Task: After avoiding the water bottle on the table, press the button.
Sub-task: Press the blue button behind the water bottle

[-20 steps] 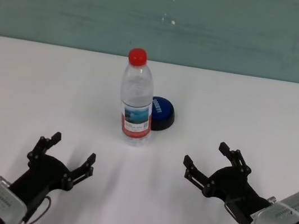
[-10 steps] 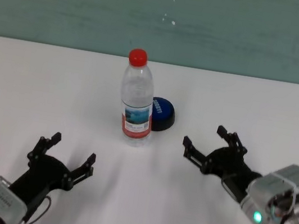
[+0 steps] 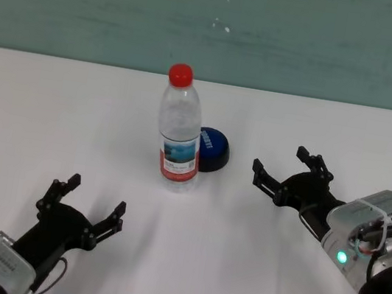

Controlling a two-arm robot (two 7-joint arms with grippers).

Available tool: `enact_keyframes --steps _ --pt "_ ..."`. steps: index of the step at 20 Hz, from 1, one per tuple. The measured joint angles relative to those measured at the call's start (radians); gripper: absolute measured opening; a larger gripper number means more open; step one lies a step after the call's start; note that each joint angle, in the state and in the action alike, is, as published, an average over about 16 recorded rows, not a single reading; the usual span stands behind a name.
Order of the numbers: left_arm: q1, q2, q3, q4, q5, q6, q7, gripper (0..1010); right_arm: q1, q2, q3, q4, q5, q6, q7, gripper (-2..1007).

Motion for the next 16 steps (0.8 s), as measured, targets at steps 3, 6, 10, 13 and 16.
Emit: enact_keyframes --steps 3,6,10,13,16 --pt "0.000 0.000 0.000 0.000 0.000 0.000 0.000 1000 0.023 -0.001 -0.003 0.019 -0.006 0.001 0.005 1004" --pt "0.000 0.000 0.000 0.000 0.000 0.000 0.000 1000 0.041 0.000 -0.008 0.033 -0.012 0.000 0.012 1004" --pt "0.000 0.000 0.000 0.000 0.000 0.000 0.000 1000 0.054 0.002 -0.017 0.042 -0.017 -0.001 0.022 1004" --pt "0.000 0.000 0.000 0.000 0.000 0.000 0.000 1000 0.059 0.004 -0.022 0.044 -0.019 -0.001 0.028 1004" --pt "0.000 0.000 0.000 0.000 0.000 0.000 0.000 1000 0.062 0.006 -0.027 0.046 -0.020 -0.002 0.032 1004"
